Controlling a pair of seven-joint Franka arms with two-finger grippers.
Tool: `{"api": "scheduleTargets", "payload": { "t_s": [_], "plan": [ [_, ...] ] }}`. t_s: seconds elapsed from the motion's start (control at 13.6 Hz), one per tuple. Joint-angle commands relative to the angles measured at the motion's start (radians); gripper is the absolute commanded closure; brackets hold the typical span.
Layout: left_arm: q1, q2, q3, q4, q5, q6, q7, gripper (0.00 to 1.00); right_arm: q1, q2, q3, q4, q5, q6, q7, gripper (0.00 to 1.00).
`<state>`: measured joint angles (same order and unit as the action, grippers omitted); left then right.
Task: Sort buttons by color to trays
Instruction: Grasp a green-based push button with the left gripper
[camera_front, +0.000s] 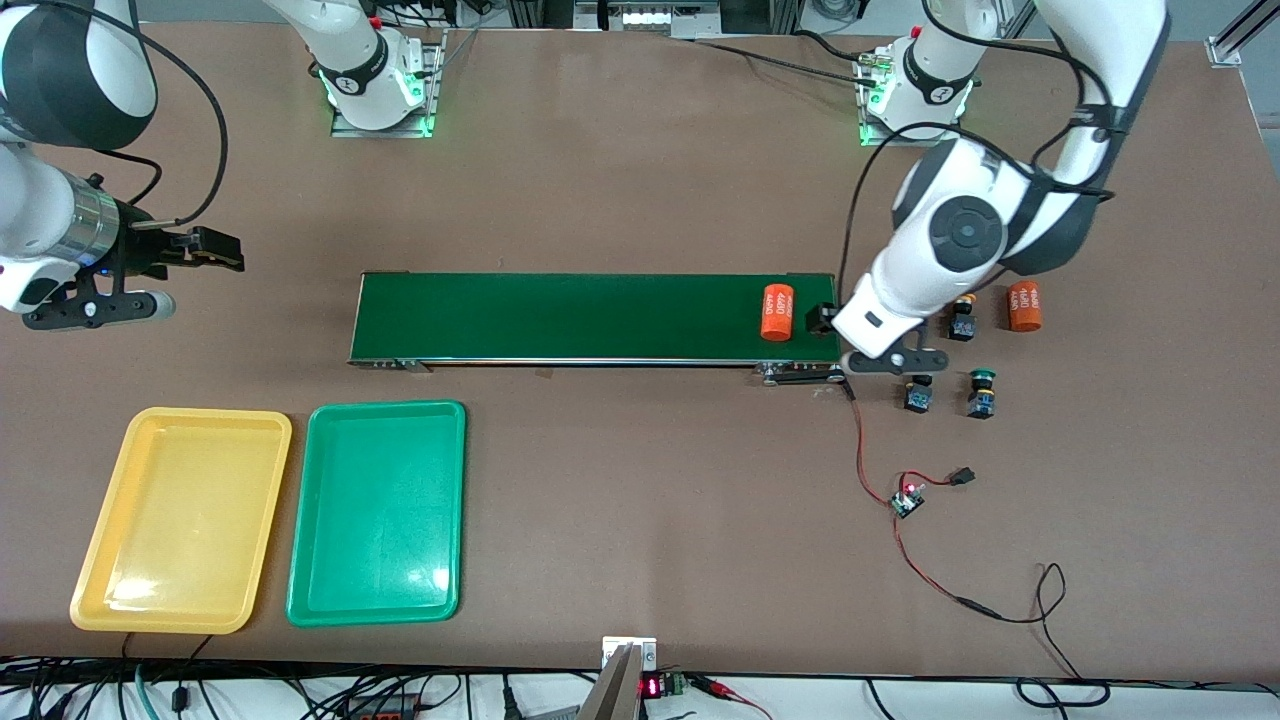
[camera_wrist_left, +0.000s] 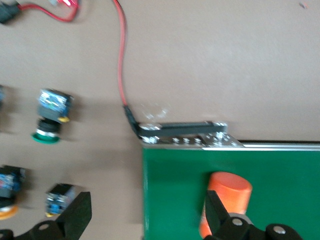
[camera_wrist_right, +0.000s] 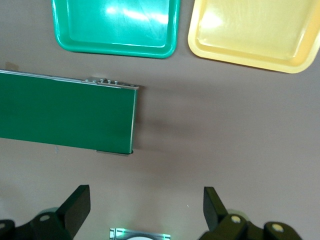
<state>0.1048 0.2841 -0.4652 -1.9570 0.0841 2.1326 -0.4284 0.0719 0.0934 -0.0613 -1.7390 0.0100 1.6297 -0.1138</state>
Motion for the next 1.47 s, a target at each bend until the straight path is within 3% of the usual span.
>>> {"api": "scheduleTargets", "payload": {
  "t_s": [0.0,0.22,0.51,0.95,1.03,1.1,1.17,1.39],
  "plan": [
    [0.015,0.007,0.077,0.021,0.022,-0.016,0.173,0.0,-0.004,-0.099,-0.002,-0.169,0.08,0.145,0.008,0.0],
    [0.019,0.062,0.167,0.062,0.023,0.004,0.331,0.0,-0.003,-0.13,0.0,-0.221,0.084,0.179,0.014,0.0],
    [0.019,0.171,0.201,0.049,0.037,0.165,0.416,0.0,-0.006,-0.123,-0.002,-0.218,0.142,0.168,0.014,0.0],
    [0.006,0.302,0.258,0.003,0.089,0.345,0.476,0.0,-0.004,-0.119,-0.002,-0.217,0.14,0.148,0.014,0.0],
    [0.007,0.305,0.26,-0.002,0.091,0.343,0.476,0.06,-0.004,-0.119,-0.002,-0.217,0.14,0.148,0.014,0.0],
    [0.009,0.299,0.258,-0.02,0.089,0.334,0.474,0.32,-0.003,-0.119,-0.002,-0.217,0.14,0.148,0.014,0.0],
    [0.009,0.287,0.258,-0.023,0.091,0.314,0.458,0.51,-0.003,-0.119,-0.002,-0.217,0.14,0.148,0.014,0.0],
    [0.01,0.248,0.246,-0.013,0.091,0.227,0.467,0.85,-0.004,-0.119,-0.002,-0.217,0.14,0.141,0.014,0.0]
  ]
}}
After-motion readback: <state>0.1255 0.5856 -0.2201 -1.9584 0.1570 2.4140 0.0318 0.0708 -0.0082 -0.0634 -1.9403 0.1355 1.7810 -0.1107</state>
